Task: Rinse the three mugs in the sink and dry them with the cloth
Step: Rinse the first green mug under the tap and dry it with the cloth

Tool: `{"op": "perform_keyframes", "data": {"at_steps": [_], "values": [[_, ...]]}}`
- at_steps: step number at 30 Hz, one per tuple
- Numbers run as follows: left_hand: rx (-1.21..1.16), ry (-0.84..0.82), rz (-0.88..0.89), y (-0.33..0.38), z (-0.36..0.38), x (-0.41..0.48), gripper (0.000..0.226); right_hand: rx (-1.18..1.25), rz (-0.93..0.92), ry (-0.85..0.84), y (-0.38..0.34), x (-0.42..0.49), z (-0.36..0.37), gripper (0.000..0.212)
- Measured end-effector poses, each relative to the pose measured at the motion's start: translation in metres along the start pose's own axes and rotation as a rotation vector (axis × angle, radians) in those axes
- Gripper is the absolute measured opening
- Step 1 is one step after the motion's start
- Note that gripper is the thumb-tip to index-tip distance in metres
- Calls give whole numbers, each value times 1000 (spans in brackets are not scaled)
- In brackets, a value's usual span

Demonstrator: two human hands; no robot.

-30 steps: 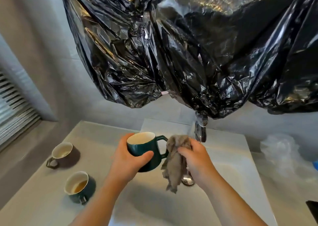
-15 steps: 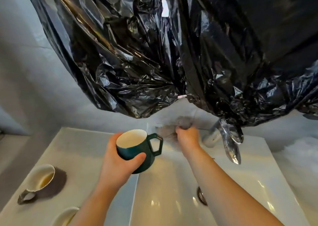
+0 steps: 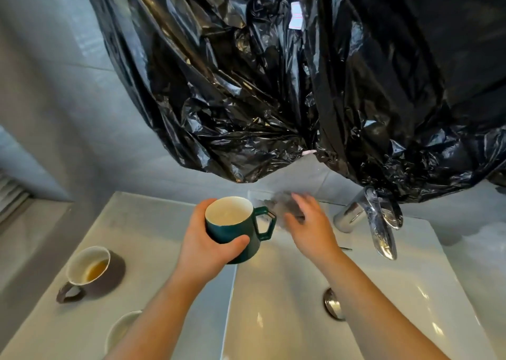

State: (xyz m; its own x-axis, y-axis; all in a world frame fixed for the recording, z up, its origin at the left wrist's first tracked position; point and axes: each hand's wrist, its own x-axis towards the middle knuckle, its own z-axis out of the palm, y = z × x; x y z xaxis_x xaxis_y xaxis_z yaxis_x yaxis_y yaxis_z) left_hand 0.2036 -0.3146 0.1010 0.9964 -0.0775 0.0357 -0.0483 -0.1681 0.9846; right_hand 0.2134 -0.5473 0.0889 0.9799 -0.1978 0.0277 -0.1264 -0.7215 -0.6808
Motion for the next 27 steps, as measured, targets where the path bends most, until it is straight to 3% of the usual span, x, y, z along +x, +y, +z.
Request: {"op": "perform_keyframes", "data": {"at_steps": [3,5,8,13,17,23,27], "values": [[31,-37,18,7,-12,-16,81,482,-11,-204,-45,-44,-11,27],[48,-77,35,12,-19,-30,81,458,-72,-281,-64,-66,-12,27],[79,-88,28,20,-34,-54,73,370,-69,-260,-82,-82,-9,14],[232,42,-112,19,-77,-77,92,487,-77,-217,-106,-97,27,15],[179,81,-192,13,-118,-72,78,581,-75,-267,-130,-102,66,16],[119,-56,-228,-11,-193,-26,74,489,-143,-512,-177,-61,110,59],[28,-150,-246,-34,-226,15,66,456,-161,-627,-207,-19,136,69]]}}
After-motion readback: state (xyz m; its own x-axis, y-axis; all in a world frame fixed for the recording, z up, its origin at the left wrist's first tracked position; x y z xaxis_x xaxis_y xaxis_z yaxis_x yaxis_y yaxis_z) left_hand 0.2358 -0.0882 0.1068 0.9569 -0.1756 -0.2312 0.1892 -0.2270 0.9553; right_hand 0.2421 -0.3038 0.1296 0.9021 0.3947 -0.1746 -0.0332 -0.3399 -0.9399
